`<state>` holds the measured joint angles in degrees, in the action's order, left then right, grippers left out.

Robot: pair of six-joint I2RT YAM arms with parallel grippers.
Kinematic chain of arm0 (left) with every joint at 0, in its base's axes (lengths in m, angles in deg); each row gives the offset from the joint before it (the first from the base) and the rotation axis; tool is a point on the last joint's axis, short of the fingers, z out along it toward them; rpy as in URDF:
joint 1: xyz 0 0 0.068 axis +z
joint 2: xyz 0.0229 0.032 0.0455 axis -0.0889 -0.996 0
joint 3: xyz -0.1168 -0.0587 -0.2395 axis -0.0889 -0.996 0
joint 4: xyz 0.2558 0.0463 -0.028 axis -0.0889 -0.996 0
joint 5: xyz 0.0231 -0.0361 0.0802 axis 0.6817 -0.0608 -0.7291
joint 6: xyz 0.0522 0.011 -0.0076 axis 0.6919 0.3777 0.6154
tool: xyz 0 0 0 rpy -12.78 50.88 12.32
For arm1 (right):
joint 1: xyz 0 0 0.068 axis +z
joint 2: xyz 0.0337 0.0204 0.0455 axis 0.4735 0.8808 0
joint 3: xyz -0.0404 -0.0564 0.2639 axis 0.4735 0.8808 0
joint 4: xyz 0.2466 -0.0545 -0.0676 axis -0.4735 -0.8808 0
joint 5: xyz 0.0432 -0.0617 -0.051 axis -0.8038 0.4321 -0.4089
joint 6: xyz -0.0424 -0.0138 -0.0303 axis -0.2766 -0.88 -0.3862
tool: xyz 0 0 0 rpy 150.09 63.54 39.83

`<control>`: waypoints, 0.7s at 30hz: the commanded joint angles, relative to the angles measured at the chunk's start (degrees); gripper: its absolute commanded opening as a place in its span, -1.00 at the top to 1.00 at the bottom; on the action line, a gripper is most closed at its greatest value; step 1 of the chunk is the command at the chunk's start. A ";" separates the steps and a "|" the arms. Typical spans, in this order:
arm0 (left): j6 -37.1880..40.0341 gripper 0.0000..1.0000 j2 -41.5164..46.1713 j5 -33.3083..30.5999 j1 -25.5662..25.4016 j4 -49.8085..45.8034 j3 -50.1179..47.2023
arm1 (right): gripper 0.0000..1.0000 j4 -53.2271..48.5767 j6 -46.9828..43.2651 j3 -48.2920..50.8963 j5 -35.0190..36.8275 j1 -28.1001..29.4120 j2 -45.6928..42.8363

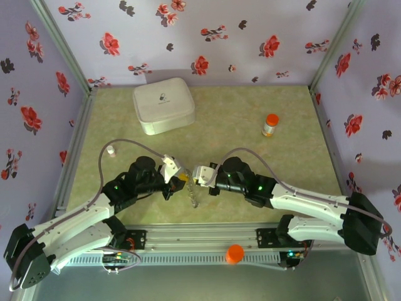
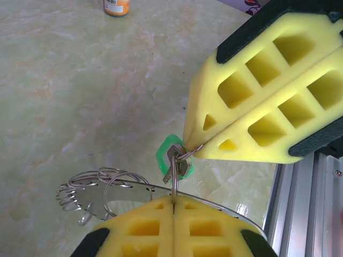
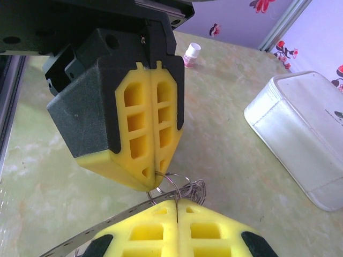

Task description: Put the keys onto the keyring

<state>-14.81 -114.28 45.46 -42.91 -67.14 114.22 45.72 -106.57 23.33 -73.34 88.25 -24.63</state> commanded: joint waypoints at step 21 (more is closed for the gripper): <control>0.48 1.00 1.11 -1.01 -0.33 3.99 0.04 | 1.00 0.94 -0.82 -0.13 0.49 1.84 2.07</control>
<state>-14.79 -114.28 44.87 -42.91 -67.12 114.22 47.18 -106.62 23.35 -72.05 89.21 -23.38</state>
